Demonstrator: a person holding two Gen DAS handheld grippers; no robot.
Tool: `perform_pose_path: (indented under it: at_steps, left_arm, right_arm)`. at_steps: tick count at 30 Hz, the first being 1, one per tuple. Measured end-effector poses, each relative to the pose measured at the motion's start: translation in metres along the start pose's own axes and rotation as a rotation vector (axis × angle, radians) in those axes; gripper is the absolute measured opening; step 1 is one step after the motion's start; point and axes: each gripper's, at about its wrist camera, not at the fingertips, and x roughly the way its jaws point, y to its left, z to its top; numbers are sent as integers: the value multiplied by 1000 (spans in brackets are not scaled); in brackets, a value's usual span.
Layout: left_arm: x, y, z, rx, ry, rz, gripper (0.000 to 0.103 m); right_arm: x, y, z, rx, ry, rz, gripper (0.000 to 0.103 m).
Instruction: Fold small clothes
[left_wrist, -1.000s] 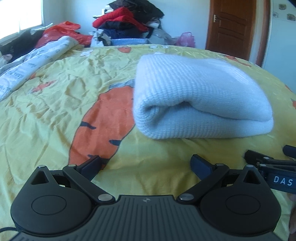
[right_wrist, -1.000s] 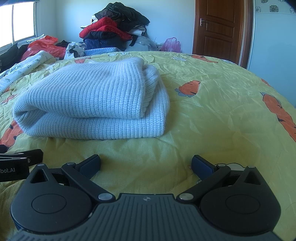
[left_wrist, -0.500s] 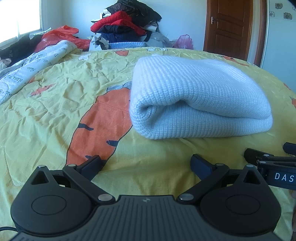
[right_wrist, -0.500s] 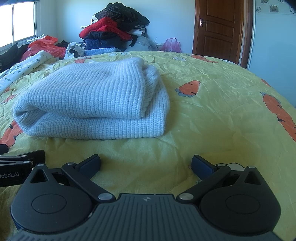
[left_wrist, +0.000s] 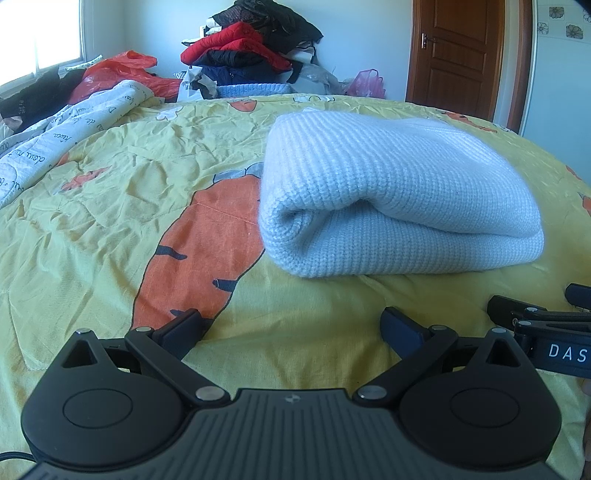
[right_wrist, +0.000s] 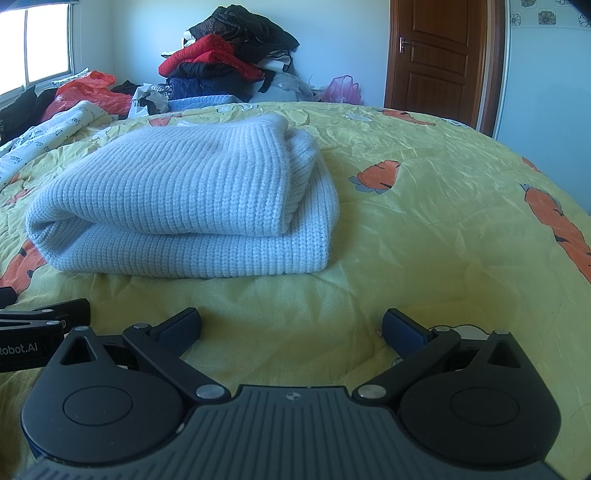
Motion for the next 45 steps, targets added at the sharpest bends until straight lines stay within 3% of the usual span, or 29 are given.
perform_pose_path:
  at_steps: [23,27,33,40,45]
  left_arm:
    - [-7,1,2,18,16,3,103]
    - [-33,-5,-1,58,-26,40,103]
    - [-56,-14,3,66,-31,-20,103]
    - [-73,-17,1,55,-161,-35,103]
    - [-67,-13,1,46,-110,-28,103]
  right_arm:
    - [-3,0,4,5,15,-9,103]
    - [-19,0,8,-16,49,-3,103]
    - [-43,-4,15,-11,37,40,103]
    - [-42,-4,14,-14,49,45,103]
    - [-42,-4,14,-7,46,44,103]
